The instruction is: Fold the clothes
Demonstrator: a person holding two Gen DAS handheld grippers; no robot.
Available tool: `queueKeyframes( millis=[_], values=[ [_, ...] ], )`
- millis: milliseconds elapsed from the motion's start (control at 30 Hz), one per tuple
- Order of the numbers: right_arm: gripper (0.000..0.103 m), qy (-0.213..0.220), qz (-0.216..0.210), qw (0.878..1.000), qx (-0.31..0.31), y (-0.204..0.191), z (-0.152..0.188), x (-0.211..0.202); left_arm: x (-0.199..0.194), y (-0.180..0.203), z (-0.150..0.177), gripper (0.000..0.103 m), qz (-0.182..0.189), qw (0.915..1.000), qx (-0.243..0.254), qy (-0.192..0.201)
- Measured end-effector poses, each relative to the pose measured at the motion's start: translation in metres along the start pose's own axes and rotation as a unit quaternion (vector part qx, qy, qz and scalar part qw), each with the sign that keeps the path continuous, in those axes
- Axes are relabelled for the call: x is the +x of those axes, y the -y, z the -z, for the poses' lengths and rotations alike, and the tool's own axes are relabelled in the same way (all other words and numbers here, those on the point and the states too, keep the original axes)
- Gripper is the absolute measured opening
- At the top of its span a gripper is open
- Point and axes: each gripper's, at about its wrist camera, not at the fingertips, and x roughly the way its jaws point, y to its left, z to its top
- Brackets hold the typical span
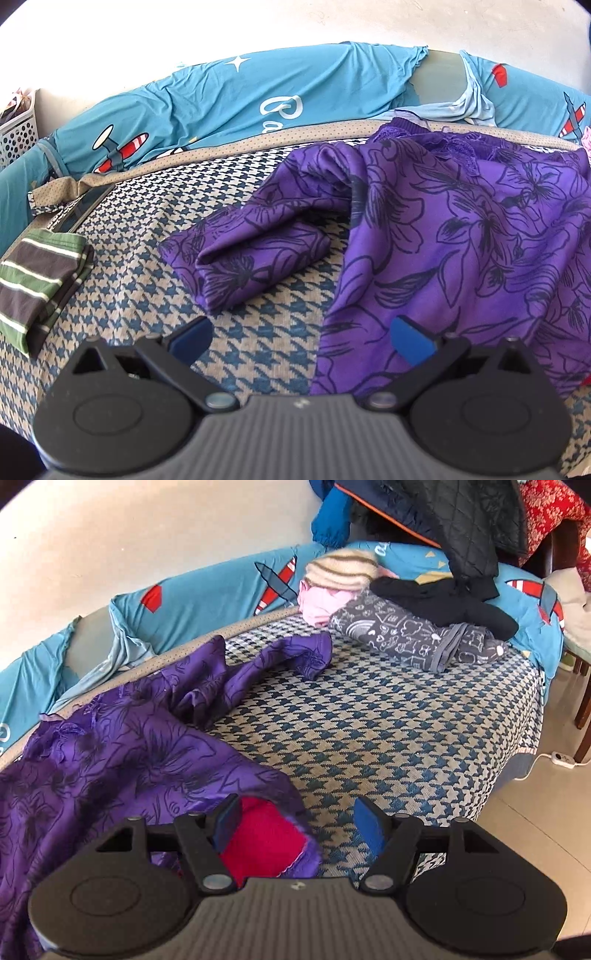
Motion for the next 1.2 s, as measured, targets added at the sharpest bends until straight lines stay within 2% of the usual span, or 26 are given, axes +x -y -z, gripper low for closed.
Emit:
queueKeyframes(
  millis=[33,100,233,367,500,533,633,700,800,900,1200],
  values=[
    [0.066,0.006,-0.012,1.0,-0.009,-0.003,0.004,-0.005,-0.001,-0.001,-0.001,0.103,-0.001,1.0,-0.002,0.001],
    [0.066,0.01,-0.063,0.997,-0.048,-0.017,0.012,-0.011,-0.002,-0.004,-0.002,0.103,-0.001,1.0,-0.006,0.004],
    [0.066,-0.011,-0.161,0.978,-0.133,-0.054,0.038,-0.014,-0.003,-0.01,-0.003,0.103,0.001,0.9999,-0.015,0.004],
    [0.066,-0.028,-0.21,0.955,-0.206,-0.085,0.063,-0.018,-0.008,-0.011,-0.001,0.103,0.009,0.9999,-0.009,0.005],
    [0.065,-0.031,-0.252,0.936,-0.244,-0.102,0.078,-0.021,-0.014,-0.012,0.003,0.103,0.022,0.9997,-0.001,0.006],
    [0.065,-0.032,-0.257,0.933,-0.251,-0.106,0.081,-0.02,-0.016,-0.011,0.005,0.103,0.025,0.9997,0.002,0.005],
    [0.053,-0.041,-0.263,0.926,-0.269,-0.115,0.085,-0.014,-0.02,-0.01,0.009,0.103,0.034,0.9994,0.011,0.001],
    [0.036,-0.047,-0.267,0.923,-0.273,-0.122,0.088,-0.01,-0.024,-0.009,0.012,0.103,0.042,0.999,0.017,0.003],
    [0.021,-0.058,-0.267,0.921,-0.279,-0.13,0.091,-0.003,-0.031,-0.007,0.016,0.103,0.054,0.9982,0.027,0.006],
    [0.017,-0.058,-0.271,0.92,-0.279,-0.136,0.091,0.003,-0.039,-0.004,0.021,0.103,0.063,0.9971,0.04,0.01],
    [0.017,-0.057,-0.289,0.925,-0.238,-0.163,0.066,0.036,-0.053,0.011,0.04,0.103,0.09,0.9918,0.091,0.002]
  ],
)
